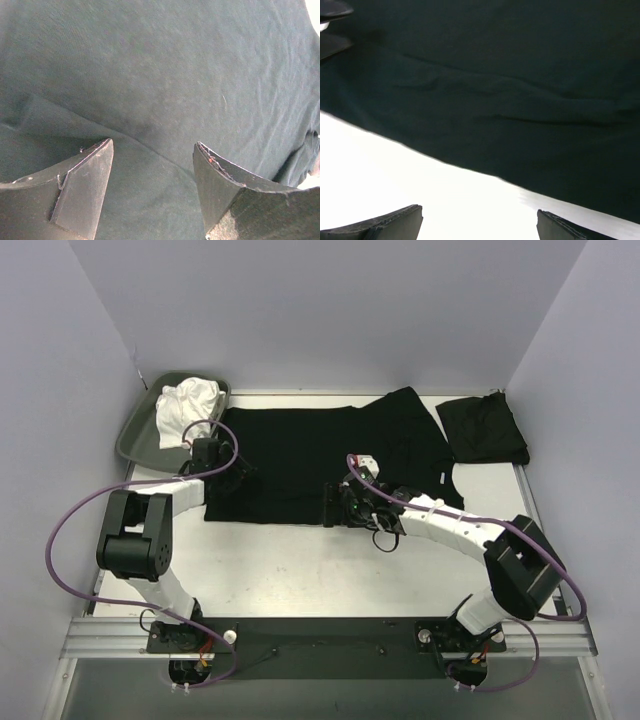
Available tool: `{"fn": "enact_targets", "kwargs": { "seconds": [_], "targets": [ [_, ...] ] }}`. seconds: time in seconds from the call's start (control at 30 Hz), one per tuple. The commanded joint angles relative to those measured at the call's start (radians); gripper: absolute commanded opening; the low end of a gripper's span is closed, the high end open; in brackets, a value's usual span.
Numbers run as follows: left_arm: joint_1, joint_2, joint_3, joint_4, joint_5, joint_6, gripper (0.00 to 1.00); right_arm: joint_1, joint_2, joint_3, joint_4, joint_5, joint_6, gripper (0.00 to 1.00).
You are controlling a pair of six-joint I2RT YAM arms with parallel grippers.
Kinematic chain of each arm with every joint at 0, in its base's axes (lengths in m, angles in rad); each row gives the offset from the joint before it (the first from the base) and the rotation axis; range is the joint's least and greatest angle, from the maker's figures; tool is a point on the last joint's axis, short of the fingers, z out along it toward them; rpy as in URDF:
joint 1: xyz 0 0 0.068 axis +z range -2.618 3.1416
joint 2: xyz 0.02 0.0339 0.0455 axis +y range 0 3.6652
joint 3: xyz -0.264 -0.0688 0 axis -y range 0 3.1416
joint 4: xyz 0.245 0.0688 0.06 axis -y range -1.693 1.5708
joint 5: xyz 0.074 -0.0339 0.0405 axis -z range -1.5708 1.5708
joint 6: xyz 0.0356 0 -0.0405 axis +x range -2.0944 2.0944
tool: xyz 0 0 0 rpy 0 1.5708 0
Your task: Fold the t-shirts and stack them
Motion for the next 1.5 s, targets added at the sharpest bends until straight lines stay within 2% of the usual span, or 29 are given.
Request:
{"fn": "enact_targets", "kwargs": {
  "seconds": [0.0, 0.07, 0.2, 0.4, 0.67, 0.83, 1.07, 1.3, 1.47],
  "targets": [
    [-0.063, -0.067, -0.019, 0.061, 0.013, 0.002, 0.74, 0.003, -0.078, -0.011, -0.047, 0.229, -0.039, 1.0],
    [-0.125, -0.106, -0.028, 0.034, 0.015, -0.001, 0.74, -0.011, -0.056, 0.018, -0.086, 0.309, -0.066, 1.0],
    [-0.205, -0.191, -0.079, 0.015, -0.02, 0.02, 0.74, -0.107, 0.029, 0.029, -0.084, 0.277, -0.077, 1.0],
    [-0.214, -0.271, -0.139, -0.031, -0.069, 0.071, 0.74, -0.168, 0.133, 0.017, -0.004, 0.231, -0.089, 1.0],
    [-0.234, -0.163, -0.108, -0.073, -0.189, 0.154, 0.74, -0.178, 0.196, 0.029, 0.022, 0.2, -0.086, 1.0],
    [-0.289, -0.085, -0.057, -0.248, -0.318, 0.174, 0.71, -0.169, 0.175, -0.018, 0.024, 0.194, -0.074, 1.0],
    [-0.329, -0.139, -0.143, -0.318, -0.382, 0.154, 0.7, -0.142, 0.092, -0.1, -0.024, 0.208, -0.046, 1.0],
    [-0.331, -0.373, -0.307, -0.392, -0.369, 0.086, 0.71, -0.04, 0.0, -0.159, -0.168, 0.278, 0.067, 1.0],
    [-0.352, -0.54, -0.388, -0.473, -0.338, 0.053, 0.71, 0.113, -0.103, -0.247, -0.237, 0.317, 0.219, 1.0]
  ]
}}
